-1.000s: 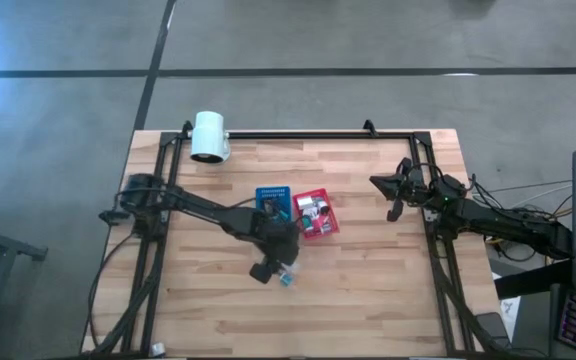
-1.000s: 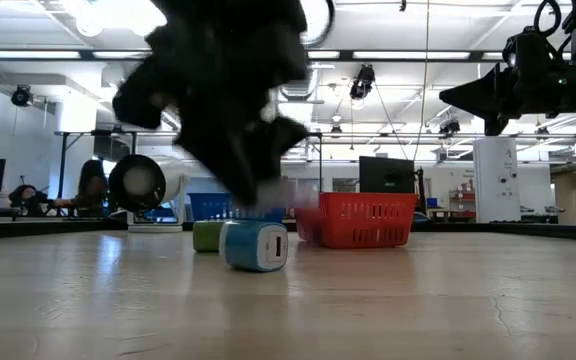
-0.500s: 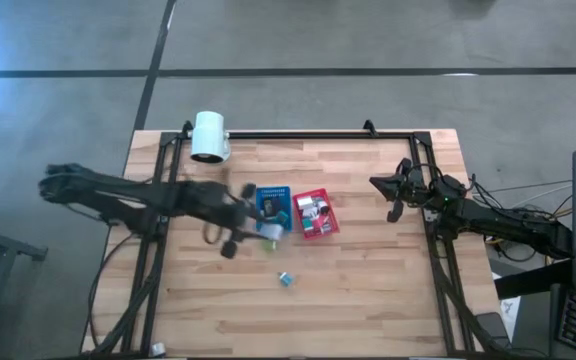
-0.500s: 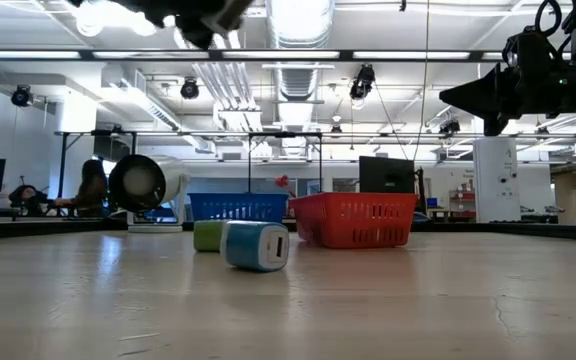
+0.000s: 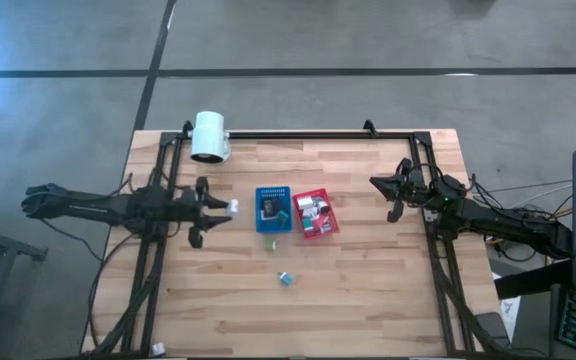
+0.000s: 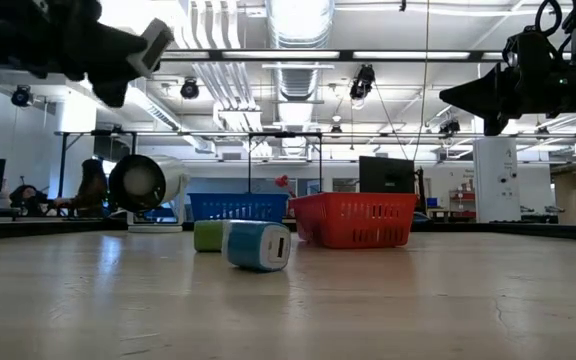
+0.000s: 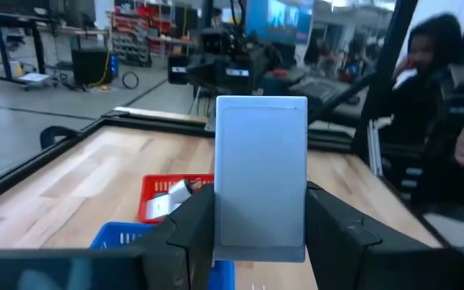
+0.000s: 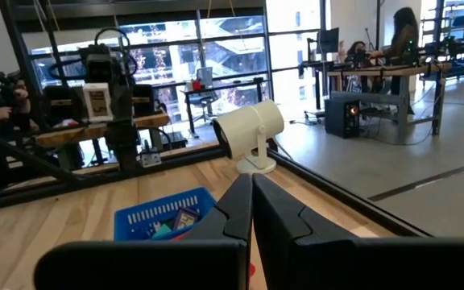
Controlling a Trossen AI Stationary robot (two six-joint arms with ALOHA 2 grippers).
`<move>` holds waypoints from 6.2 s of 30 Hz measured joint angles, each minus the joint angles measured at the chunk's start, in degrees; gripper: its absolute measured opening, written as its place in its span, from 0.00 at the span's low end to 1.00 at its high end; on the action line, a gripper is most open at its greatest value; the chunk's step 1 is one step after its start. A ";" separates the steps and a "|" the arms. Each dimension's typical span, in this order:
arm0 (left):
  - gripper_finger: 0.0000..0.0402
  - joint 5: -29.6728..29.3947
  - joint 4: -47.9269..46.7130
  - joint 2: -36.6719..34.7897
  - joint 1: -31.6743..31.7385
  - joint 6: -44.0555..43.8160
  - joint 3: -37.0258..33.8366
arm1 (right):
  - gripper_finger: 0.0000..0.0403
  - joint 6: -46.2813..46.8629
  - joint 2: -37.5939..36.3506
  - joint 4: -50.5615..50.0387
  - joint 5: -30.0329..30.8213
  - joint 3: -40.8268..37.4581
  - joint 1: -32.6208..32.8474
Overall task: Pick & Place Office items
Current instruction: Put the digital timer into the blue bin, then put the blue charger adapter into the red bin
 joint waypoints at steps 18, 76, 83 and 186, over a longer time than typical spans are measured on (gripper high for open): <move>0.38 -2.90 -0.46 -14.32 0.01 -2.21 -9.13 | 0.02 0.44 0.04 -1.38 0.02 0.00 0.01; 0.92 -3.97 -10.33 50.48 3.29 5.92 27.21 | 0.02 -0.63 0.04 -1.29 0.59 0.00 0.02; 0.89 -0.61 -7.18 30.77 3.14 6.97 22.95 | 0.02 -0.66 0.02 -1.29 0.58 0.00 0.02; 0.02 -2.73 -8.66 -18.23 3.47 -3.30 -11.49 | 0.02 -26.01 62.40 -23.19 5.97 52.86 36.56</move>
